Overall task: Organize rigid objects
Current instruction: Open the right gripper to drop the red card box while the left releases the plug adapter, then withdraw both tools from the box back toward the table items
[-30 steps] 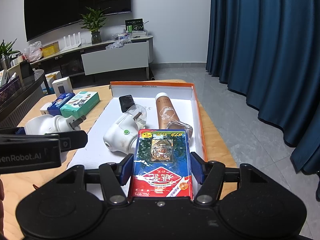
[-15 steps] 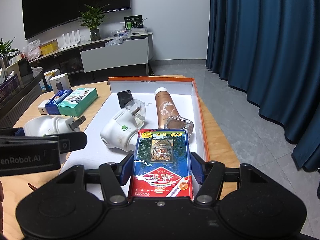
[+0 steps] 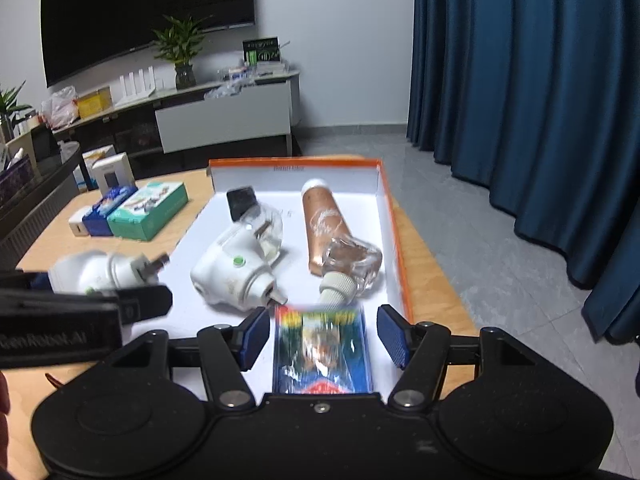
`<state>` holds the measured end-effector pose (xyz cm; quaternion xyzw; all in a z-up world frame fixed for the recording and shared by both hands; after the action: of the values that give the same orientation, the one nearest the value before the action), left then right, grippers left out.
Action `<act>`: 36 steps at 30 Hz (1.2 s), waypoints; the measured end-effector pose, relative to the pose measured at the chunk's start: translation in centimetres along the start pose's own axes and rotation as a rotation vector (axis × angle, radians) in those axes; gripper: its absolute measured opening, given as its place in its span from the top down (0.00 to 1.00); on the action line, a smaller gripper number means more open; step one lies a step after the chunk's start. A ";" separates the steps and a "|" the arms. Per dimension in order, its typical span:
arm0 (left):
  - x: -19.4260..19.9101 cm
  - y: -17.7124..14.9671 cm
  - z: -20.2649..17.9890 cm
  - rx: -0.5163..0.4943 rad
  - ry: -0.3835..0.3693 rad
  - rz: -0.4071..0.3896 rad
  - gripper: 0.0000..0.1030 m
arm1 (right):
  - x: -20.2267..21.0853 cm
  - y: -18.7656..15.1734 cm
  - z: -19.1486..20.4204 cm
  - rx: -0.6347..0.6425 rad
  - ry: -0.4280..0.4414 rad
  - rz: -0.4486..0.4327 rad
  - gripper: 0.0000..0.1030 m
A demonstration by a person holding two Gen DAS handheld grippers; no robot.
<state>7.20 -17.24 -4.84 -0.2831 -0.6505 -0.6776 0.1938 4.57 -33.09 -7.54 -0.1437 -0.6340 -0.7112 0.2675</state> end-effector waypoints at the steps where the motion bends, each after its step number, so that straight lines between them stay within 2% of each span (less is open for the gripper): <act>1: 0.0 -0.1 -0.1 -0.003 -0.001 0.001 0.21 | 0.1 0.1 -0.1 0.003 -0.009 -0.005 0.30; 11: -0.4 -0.6 -1.2 -0.043 -0.052 0.034 0.20 | 1.7 0.9 -1.0 -0.018 -0.061 -0.070 0.30; 15: 0.2 -0.2 -1.0 -0.041 -0.048 0.007 0.12 | 2.4 1.2 -0.9 -0.021 -0.063 -0.084 0.29; 18: 0.6 0.1 -0.5 -0.030 -0.038 -0.002 0.11 | 2.8 1.5 -0.6 -0.021 -0.055 -0.090 0.26; 24: 1.5 0.9 1.8 0.003 0.010 -0.019 0.10 | 3.2 2.0 1.1 -0.017 -0.001 -0.086 0.24; 36: 2.8 1.6 9.4 0.105 0.158 -0.040 0.09 | 2.3 2.5 6.1 0.011 0.117 -0.044 0.21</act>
<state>7.28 -7.77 -1.85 -0.2052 -0.6734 -0.6664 0.2456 3.32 -27.72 -3.26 -0.0864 -0.6242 -0.7205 0.2894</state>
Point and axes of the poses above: each gripper's, at about its wrist camera, not at the fingertips, and x roughly against the way its jaws point, z to its left, y to its top, the point moved 5 cm from there along -x, roughly the way its jaws point, and after that the axes turned 11 degrees about y, right-handed, at the moved point
